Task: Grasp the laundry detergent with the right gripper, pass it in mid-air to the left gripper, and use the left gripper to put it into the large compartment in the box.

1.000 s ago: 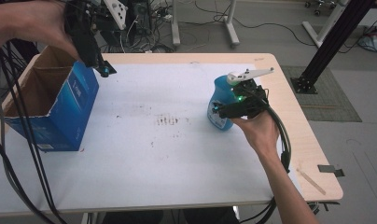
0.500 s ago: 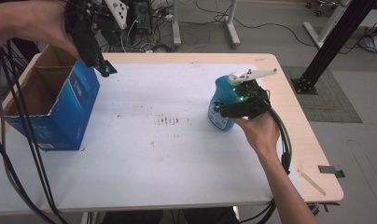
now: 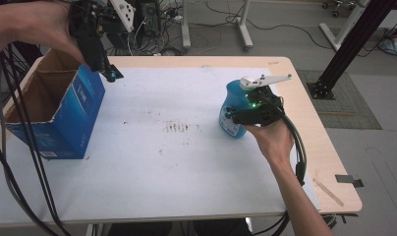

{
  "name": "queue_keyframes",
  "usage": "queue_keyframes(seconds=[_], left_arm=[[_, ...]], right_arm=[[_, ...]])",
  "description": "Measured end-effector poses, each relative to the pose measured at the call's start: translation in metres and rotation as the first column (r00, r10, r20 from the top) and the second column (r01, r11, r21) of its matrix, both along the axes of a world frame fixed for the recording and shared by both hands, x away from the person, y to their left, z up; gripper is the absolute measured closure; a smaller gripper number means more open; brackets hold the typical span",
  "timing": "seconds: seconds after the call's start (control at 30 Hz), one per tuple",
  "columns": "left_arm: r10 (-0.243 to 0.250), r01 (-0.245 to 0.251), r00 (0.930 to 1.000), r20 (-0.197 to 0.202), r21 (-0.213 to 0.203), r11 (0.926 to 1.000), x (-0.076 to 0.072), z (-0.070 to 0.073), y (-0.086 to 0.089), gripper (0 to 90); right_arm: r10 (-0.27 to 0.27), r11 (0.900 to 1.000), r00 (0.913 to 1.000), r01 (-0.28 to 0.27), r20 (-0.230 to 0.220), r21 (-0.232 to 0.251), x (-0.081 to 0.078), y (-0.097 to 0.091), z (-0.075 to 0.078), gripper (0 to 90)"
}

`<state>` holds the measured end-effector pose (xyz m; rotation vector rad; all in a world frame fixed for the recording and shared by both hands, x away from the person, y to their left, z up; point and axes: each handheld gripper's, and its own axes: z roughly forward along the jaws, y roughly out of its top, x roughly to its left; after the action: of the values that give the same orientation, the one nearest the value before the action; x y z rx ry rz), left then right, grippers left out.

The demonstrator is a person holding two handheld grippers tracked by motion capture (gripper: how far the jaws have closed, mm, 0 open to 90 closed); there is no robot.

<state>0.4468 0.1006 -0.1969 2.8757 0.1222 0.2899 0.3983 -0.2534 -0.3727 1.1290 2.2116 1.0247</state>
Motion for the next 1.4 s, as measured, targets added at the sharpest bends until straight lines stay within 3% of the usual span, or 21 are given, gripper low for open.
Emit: queue_keyframes(seconds=[1.2,1.4], left_arm=[[0.002,-0.002,1.0000,-0.001,-0.004,1.0000,0.0003,-0.0002,0.0002,13.1],[0.000,0.000,1.0000,-0.002,-0.006,1.0000,0.0003,-0.0014,-0.0004,13.1]], right_arm=[[0.016,0.9991,0.9999,-0.016,0.004,0.038,-0.0021,-0.0015,-0.0019,43.1],[0.015,0.9975,0.9999,-0.015,0.002,0.069,-0.0024,-0.0038,-0.0030,45.1]])
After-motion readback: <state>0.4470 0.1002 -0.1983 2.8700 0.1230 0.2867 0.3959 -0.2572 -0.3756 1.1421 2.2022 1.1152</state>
